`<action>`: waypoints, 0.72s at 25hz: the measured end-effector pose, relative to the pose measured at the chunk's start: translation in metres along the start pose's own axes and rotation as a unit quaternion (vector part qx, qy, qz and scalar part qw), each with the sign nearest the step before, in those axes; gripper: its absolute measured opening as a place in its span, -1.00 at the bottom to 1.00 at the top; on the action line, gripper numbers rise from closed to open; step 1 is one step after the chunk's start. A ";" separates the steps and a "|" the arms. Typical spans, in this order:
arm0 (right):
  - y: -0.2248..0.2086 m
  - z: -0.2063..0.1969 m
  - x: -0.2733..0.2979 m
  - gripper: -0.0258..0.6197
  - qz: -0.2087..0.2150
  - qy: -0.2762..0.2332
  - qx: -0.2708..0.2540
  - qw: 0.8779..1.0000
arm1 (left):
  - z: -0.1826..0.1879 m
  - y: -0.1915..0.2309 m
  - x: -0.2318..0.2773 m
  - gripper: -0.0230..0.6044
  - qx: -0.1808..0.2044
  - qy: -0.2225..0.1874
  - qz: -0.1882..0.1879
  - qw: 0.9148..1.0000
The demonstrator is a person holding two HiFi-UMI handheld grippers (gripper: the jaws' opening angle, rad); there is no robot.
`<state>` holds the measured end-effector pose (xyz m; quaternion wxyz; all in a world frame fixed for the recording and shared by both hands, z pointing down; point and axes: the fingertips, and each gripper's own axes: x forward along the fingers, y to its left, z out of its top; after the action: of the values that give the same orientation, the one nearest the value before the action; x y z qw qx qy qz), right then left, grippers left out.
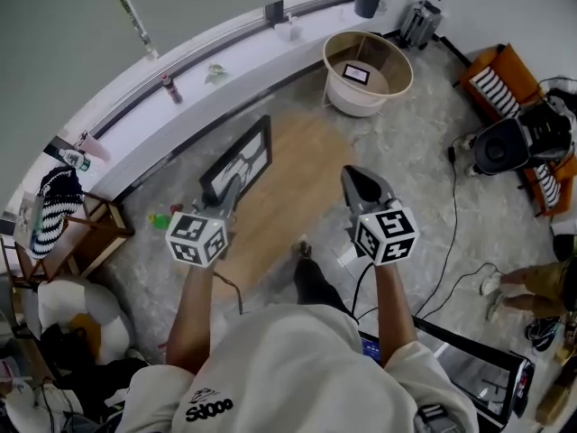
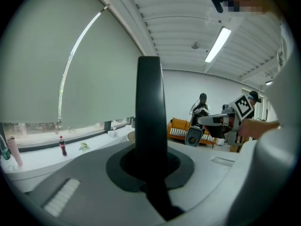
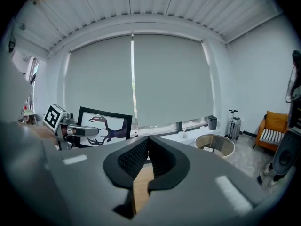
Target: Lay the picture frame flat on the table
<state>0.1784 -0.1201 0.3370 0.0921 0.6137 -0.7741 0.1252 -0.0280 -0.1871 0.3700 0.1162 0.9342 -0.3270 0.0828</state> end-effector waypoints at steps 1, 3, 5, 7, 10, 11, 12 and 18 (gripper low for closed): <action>-0.007 0.000 0.008 -0.91 0.002 0.003 0.002 1.000 | 0.000 0.003 0.010 -0.86 -0.011 0.001 0.000 1.000; -0.021 -0.002 0.021 -0.91 0.006 0.010 0.007 1.000 | -0.003 0.009 0.030 -0.86 -0.034 0.005 0.002 0.999; -0.033 -0.006 0.032 -0.91 0.009 0.018 0.010 1.000 | -0.010 0.015 0.048 -0.86 -0.055 0.013 0.004 0.998; -0.043 -0.010 0.043 -0.91 0.013 0.027 0.013 0.999 | -0.017 0.021 0.064 -0.86 -0.073 0.020 0.004 0.997; -0.058 -0.014 0.061 -0.91 0.022 0.040 0.014 0.999 | -0.028 0.030 0.087 -0.86 -0.093 0.034 0.010 0.995; -0.063 -0.015 0.067 -0.91 0.025 0.044 0.013 0.999 | -0.032 0.032 0.095 -0.86 -0.095 0.041 0.014 0.995; -0.069 -0.016 0.073 -0.91 0.027 0.047 0.013 0.998 | -0.037 0.035 0.103 -0.86 -0.095 0.049 0.018 0.994; -0.095 -0.034 0.112 -0.91 0.039 0.073 0.034 0.996 | -0.068 0.054 0.148 -0.86 -0.105 0.087 0.029 0.990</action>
<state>0.2443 -0.2337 0.4098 0.1229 0.5749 -0.7840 0.1993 0.0474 -0.2970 0.4777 0.2391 0.8962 -0.3495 0.1322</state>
